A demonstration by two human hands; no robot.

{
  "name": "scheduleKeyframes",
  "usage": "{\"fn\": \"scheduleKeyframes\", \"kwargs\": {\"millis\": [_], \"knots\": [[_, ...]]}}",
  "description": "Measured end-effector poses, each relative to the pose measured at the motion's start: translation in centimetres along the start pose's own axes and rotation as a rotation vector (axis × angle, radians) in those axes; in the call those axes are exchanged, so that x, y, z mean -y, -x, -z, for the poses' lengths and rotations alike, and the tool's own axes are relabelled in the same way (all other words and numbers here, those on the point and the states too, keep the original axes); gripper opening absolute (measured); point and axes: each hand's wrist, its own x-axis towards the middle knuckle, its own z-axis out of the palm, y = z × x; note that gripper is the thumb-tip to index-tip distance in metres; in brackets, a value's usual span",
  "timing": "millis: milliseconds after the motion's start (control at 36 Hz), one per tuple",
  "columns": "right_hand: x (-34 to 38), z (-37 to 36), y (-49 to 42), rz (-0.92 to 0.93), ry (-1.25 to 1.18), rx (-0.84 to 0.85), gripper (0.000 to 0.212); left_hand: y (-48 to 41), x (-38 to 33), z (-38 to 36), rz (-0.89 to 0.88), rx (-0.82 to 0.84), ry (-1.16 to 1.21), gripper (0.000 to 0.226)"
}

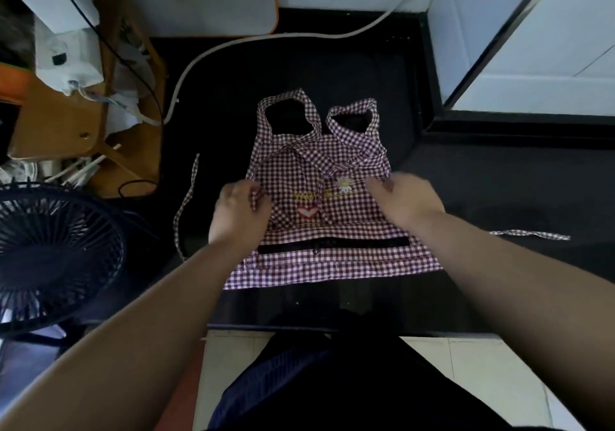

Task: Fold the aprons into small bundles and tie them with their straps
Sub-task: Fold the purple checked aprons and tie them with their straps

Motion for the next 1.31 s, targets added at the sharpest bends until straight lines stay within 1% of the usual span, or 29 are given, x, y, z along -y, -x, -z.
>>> {"fn": "scheduleKeyframes", "kwargs": {"millis": [83,139,167,194,250,278,333,361,417,444,472,528,583,639,667,722,778,833,861,917,972,1028,1056,1111,1167,1222,1306], "knots": [[1.4,1.1,-2.6,-0.186,-0.325,-0.021,0.064,-2.7,-1.2,1.0,0.175,0.080,0.058,0.056],[2.5,1.4,-4.2,-0.323,-0.523,0.016,0.070,-4.6,-1.9,1.3,0.231,0.136,0.071,0.058],[3.1,1.4,-4.9,-0.374,-0.592,0.047,0.066,-5.6,-2.1,1.3,0.227,0.164,0.089,0.057],[3.4,1.3,-5.3,-0.414,-0.640,0.073,0.057,-6.2,-2.2,1.3,0.216,0.198,0.118,0.056],[4.0,1.0,-6.2,-0.459,-0.693,0.100,0.034,-7.2,-2.6,1.1,0.206,0.288,0.203,0.059],[3.9,0.8,-6.5,-0.449,-0.727,0.083,0.029,-7.4,-2.8,1.1,0.205,0.329,0.254,0.063],[4.2,0.9,-7.0,-0.391,-0.878,0.068,0.032,-7.8,-3.4,1.0,0.229,0.392,0.351,0.069],[4.6,1.2,-7.0,-0.351,-0.991,0.082,0.031,-8.0,-3.8,1.0,0.247,0.426,0.408,0.072],[5.3,2.1,-6.7,-0.273,-1.273,0.162,0.024,-8.4,-4.5,0.9,0.322,0.489,0.574,0.075],[5.6,2.8,-6.7,-0.243,-1.395,0.219,0.023,-8.7,-4.9,0.8,0.363,0.508,0.663,0.073],[5.8,3.5,-6.7,-0.210,-1.456,0.277,0.023,-8.8,-5.4,0.9,0.391,0.520,0.730,0.067],[6.0,5.0,-7.3,-0.125,-1.437,0.365,0.026,-9.8,-6.3,1.1,0.442,0.525,0.875,0.060],[6.2,6.0,-7.7,-0.045,-1.387,0.428,0.034,-10.7,-7.0,1.6,0.486,0.556,1.023,0.062],[6.4,6.6,-8.6,-0.009,-1.369,0.457,0.042,-11.5,-7.9,2.1,0.512,0.609,1.079,0.067],[6.6,6.7,-8.9,-0.005,-1.352,0.469,0.044,-11.8,-8.1,2.1,0.538,0.615,1.079,0.065],[7.1,6.8,-9.5,-0.028,-1.272,0.436,0.038,-12.1,-8.7,1.9,0.571,0.612,1.057,0.044],[7.2,6.8,-10.3,-0.094,-1.178,0.320,0.034,-12.4,-8.9,1.5,0.582,0.580,1.068,0.025],[6.7,6.6,-11.1,-0.156,-1.161,0.217,0.036,-12.8,-8.7,1.5,0.568,0.493,1.142,0.019],[6.3,6.6,-11.5,-0.185,-1.189,0.201,0.038,-13.1,-8.5,1.6,0.552,0.442,1.193,0.017],[5.7,6.5,-11.7,-0.233,-1.297,0.231,0.043,-13.2,-8.0,2.1,0.538,0.391,1.287,0.016],[5.4,6.4,-11.8,-0.252,-1.400,0.262,0.041,-13.2,-7.4,2.6,0.537,0.401,1.349,0.015],[5.5,6.5,-11.9,-0.248,-1.437,0.274,0.037,-13.4,-6.9,2.9,0.518,0.382,1.329,0.016],[5.5,6.5,-12.0,-0.226,-1.415,0.289,0.032,-13.6,-6.8,3.1,0.500,0.353,1.321,0.016],[6.1,6.9,-12.3,-0.173,-1.362,0.330,0.023,-14.4,-6.7,3.6,0.446,0.273,1.309,0.018],[6.7,7.3,-12.8,-0.140,-1.336,0.350,0.017,-15.4,-6.7,4.2,0.369,0.194,1.278,0.020],[7.4,8.0,-13.5,-0.103,-1.301,0.368,0.017,-16.3,-6.7,4.8,0.340,0.128,1.250,0.024],[8.8,8.9,-14.4,-0.096,-1.268,0.342,0.019,-17.4,-6.7,5.8,0.346,0.100,1.169,0.027]]}}
